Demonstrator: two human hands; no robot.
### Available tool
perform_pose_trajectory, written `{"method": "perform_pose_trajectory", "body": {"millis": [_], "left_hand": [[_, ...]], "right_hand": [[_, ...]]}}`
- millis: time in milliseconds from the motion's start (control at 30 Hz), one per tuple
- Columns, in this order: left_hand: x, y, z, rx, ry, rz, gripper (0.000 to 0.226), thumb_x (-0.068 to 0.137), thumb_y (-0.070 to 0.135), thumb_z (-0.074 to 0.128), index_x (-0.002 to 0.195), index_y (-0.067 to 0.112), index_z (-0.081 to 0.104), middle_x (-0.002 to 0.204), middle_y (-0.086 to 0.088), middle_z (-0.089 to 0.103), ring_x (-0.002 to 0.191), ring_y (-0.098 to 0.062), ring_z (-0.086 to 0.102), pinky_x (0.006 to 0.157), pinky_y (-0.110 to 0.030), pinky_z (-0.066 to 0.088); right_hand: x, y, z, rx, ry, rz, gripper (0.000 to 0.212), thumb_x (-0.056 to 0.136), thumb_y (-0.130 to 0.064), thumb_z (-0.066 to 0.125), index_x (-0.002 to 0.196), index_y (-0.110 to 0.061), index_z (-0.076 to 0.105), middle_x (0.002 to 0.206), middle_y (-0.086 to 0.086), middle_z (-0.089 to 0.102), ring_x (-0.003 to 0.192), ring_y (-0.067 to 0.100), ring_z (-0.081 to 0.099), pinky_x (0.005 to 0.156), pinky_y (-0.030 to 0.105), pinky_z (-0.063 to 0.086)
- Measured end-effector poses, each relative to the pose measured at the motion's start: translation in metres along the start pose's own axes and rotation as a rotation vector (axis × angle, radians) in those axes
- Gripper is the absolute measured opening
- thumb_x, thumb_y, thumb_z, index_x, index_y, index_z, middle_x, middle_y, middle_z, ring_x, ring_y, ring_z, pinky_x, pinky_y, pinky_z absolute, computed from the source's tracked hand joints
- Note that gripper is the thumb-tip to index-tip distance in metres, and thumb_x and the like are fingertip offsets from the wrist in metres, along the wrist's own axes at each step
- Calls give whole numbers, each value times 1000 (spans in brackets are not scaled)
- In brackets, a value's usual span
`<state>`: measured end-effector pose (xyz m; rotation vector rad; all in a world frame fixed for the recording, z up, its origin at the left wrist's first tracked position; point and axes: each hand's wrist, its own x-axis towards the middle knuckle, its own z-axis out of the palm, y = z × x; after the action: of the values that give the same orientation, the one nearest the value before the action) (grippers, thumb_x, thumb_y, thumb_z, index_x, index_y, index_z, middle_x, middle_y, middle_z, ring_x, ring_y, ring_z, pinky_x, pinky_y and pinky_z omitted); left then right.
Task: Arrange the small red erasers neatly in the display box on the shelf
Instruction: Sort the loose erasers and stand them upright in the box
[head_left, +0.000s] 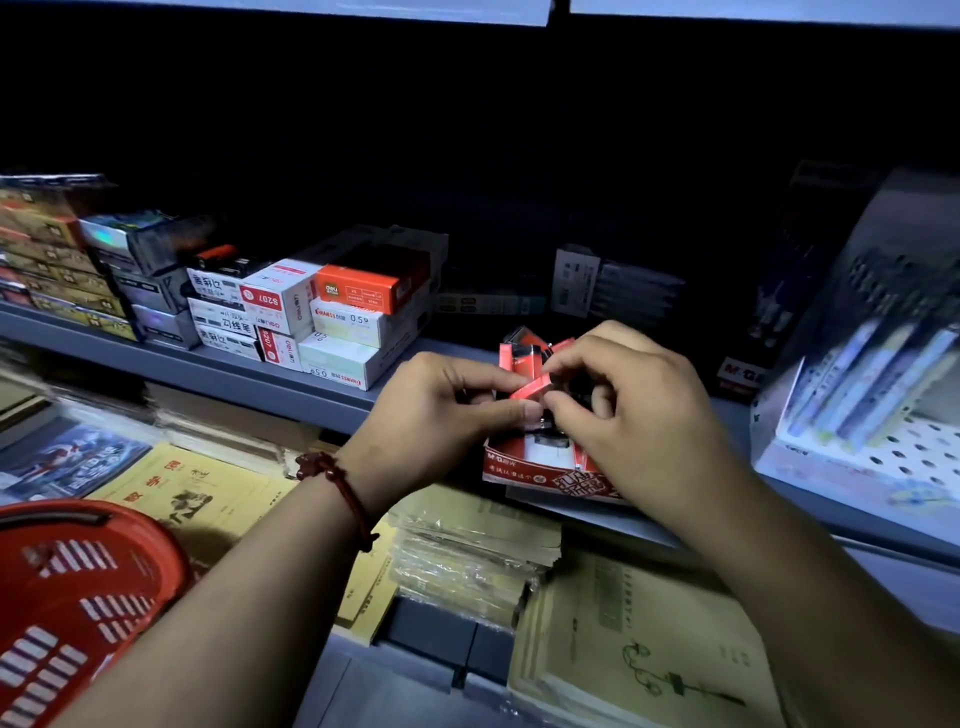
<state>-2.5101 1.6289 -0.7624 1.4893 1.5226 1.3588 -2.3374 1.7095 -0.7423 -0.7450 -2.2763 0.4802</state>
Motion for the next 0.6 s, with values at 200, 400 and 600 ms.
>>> {"method": "perform_pose_trajectory", "body": {"millis": [200,400,600], "left_hand": [[1,-2,-5,66,56,-74,22,89,-1,72,109,9,73,62,4,49,53,-4,44,53,-13,39],[0,2,-2,90,55,-108,22,91,-5,65,109,7,71,62,1,48,44,2,42,46,-9,36],[-1,4,1,134,76,-100,21,91,-3,65,103,12,73,61,2,47,51,-8,45,48,-16,38]], "right_hand": [[-1,-3,-11,126,25,69,11,86,-14,74,88,-24,72,77,-6,59,56,12,50,53,28,44],[-2,-5,-18,-46,-253,25,12,83,-16,77,89,-26,76,80,-15,62,69,0,55,62,11,40],[-1,-5,-13,-139,-229,-81,11,83,-17,78,88,-26,74,79,-16,56,69,-2,50,68,29,48]]}}
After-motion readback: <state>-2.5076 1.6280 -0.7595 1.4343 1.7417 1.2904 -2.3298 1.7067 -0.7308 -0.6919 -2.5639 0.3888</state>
